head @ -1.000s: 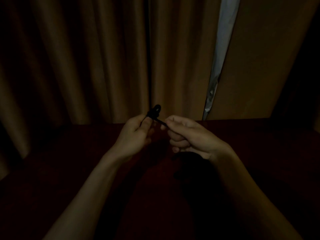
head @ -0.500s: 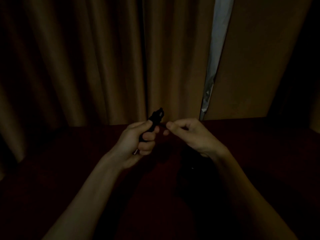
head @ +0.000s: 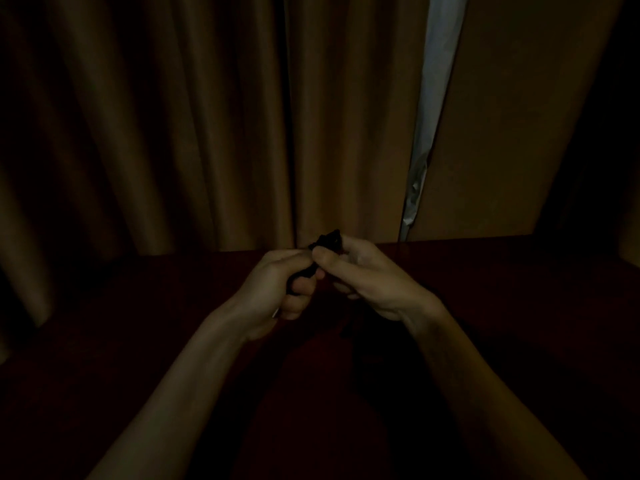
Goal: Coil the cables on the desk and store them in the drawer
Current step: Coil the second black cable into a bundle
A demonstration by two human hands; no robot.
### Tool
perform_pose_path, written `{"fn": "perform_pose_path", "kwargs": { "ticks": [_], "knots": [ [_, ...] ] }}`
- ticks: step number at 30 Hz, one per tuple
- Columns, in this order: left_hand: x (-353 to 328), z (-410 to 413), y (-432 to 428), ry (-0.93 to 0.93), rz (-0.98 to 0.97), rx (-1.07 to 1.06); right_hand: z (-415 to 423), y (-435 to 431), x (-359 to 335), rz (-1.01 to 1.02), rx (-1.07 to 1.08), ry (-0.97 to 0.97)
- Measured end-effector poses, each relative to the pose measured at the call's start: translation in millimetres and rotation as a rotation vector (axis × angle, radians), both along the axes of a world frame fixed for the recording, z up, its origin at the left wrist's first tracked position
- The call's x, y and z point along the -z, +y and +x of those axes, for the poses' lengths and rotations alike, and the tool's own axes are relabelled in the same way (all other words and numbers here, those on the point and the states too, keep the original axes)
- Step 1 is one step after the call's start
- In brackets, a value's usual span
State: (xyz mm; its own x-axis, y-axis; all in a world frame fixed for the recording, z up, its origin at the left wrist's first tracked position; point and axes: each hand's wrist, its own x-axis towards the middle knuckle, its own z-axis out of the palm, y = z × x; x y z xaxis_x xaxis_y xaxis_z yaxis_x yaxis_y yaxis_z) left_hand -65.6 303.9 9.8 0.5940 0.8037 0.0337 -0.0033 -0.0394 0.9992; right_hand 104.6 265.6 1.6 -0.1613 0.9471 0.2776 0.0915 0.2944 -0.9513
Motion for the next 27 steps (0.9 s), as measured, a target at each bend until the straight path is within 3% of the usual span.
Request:
{"fn": "perform_pose_path", "kwargs": {
  "ticks": [5, 9, 11, 13, 15, 19, 21, 24, 27],
  "knots": [
    [-3, -19, 9, -0.222, -0.272, 0.409, 14, -2, 2, 0.008, -0.176, 0.125],
    [5, -25, 18, -0.314, -0.443, 0.610, 12, -3, 0, 0.054, -0.218, 0.144],
    [8, -24, 20, -0.325, -0.496, 0.631, 10, -4, 0, 0.103, -0.175, 0.076],
    [6, -20, 15, -0.264, -0.467, 0.481, 8, -5, -1, 0.155, -0.101, -0.004],
    [4, -14, 10, -0.128, -0.251, 0.221, 8, -5, -2, 0.177, -0.030, -0.057],
    [6, -6, 8, 0.084, 0.469, -0.225, 4, -1, -3, 0.117, 0.141, -0.075],
    [7, -2, 4, 0.207, 0.761, -0.230, 2, 4, -1, 0.120, 0.243, -0.089],
    [15, 4, 0, 0.341, 1.042, -0.227, 1, 6, 0, 0.137, 0.294, -0.048],
    [19, 7, -2, 0.454, 1.103, -0.314, -6, 4, -1, 0.186, 0.325, -0.001]
  ]
}}
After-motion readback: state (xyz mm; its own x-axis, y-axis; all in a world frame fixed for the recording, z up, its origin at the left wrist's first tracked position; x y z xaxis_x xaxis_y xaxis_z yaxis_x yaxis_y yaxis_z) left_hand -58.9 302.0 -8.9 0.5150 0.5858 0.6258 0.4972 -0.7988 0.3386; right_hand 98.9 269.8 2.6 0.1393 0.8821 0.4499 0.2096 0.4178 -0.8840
